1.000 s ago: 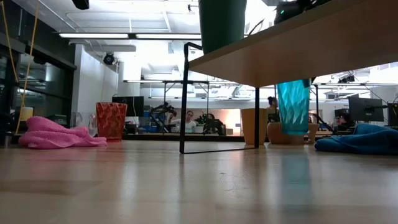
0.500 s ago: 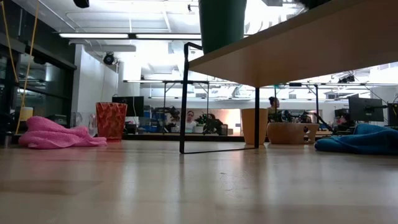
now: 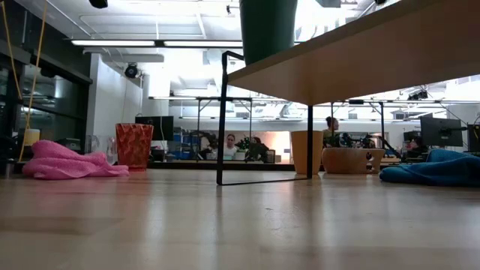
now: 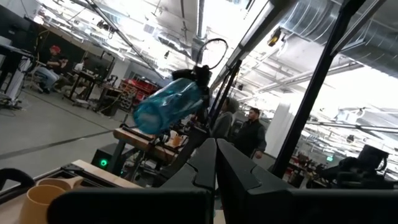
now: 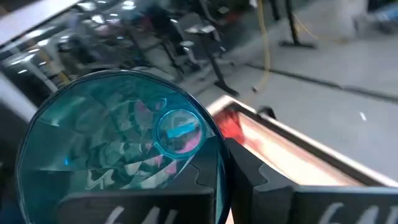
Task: Stack small to large cups/mugs on shelf
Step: Put the blue cup on the shelf
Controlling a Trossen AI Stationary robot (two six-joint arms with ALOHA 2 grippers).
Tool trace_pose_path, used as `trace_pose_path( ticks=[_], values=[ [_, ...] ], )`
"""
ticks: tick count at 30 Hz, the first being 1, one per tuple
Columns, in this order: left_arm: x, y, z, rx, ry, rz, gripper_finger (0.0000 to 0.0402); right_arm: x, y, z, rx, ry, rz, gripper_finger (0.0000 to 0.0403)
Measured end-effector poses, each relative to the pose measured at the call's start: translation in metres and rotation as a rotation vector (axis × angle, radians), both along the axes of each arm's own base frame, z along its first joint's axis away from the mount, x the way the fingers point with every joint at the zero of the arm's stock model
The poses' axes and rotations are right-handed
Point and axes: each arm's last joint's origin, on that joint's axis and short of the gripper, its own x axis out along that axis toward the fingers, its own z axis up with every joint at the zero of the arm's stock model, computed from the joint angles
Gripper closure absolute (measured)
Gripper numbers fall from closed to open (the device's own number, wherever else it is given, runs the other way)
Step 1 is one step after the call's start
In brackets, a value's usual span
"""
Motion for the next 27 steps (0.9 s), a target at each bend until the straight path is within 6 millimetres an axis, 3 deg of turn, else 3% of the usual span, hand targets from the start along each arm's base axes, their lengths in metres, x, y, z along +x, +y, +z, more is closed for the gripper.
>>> trace_pose_path(
  ticks=[7, 15, 21, 27],
  values=[
    [0.002, 0.000, 0.002, -0.007, 0.008, -0.003, 0.0402, -0.008, 0.008, 0.007, -0.065, -0.054, 0.032, 0.0403],
    [0.030, -0.006, 0.036, 0.079, 0.276, -0.016, 0.0402, -0.009, 0.009, -0.010, -0.049, -0.098, 0.039, 0.0403],
    [0.032, -0.007, 0.064, 0.118, 0.253, -0.046, 0.0402, -0.013, 0.010, -0.011, -0.058, -0.145, 0.045, 0.0403],
    [0.031, -0.007, 0.066, 0.130, 0.257, -0.043, 0.0402, -0.013, 0.011, -0.011, -0.065, -0.148, 0.057, 0.0403]
  ],
)
